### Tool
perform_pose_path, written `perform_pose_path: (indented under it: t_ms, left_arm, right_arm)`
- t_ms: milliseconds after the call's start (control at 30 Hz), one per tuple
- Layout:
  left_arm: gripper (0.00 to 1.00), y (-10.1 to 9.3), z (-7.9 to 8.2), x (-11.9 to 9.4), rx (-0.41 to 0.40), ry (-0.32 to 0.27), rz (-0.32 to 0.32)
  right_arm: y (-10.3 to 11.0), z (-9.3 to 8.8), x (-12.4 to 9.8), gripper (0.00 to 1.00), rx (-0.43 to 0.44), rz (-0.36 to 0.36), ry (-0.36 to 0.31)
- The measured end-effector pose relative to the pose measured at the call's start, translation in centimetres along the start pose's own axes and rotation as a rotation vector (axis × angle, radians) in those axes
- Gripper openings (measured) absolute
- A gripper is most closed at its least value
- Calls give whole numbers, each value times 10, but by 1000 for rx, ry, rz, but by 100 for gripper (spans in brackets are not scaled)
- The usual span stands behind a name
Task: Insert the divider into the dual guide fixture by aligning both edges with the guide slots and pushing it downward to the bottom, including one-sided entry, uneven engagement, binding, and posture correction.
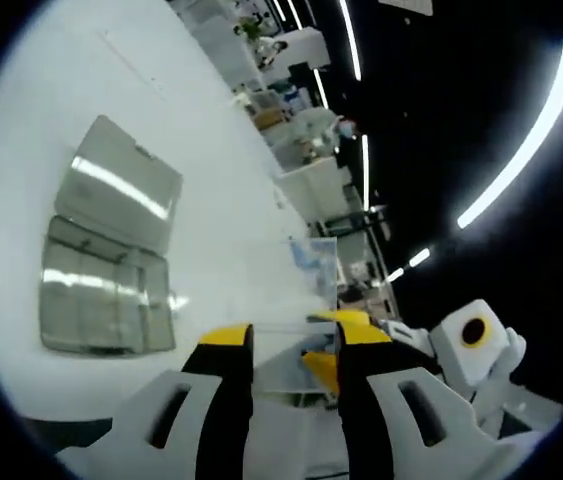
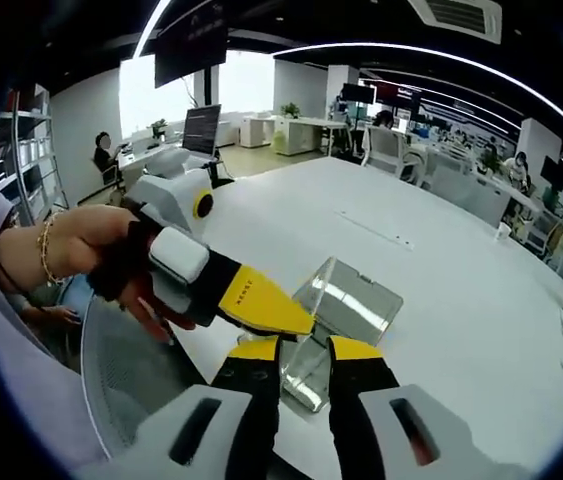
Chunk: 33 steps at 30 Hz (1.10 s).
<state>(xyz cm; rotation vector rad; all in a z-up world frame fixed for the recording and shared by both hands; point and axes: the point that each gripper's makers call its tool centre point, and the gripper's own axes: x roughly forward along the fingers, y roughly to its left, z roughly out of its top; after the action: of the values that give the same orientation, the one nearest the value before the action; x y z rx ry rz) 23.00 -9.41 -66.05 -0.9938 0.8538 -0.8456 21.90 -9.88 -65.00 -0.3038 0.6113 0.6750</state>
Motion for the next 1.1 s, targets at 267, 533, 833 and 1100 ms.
perform_pose_path:
  t_ms: [267,533,833,1100]
  left_arm:
    - [30,-3,-1,3,-2,8,-8]
    - [30,-1,-1,3,-4,8,-2]
    - [30,0,-3,1,-3,12,0]
    - [31,2,-6,-3,-2,19,-8]
  right_arm:
    - [-2,-2,2,9,10,3,4]
    - [-2,-1,4,1,14,10,1]
    - [1,-4,4,0,44,5,15]
    - [5,-6,3,0,118,16,30]
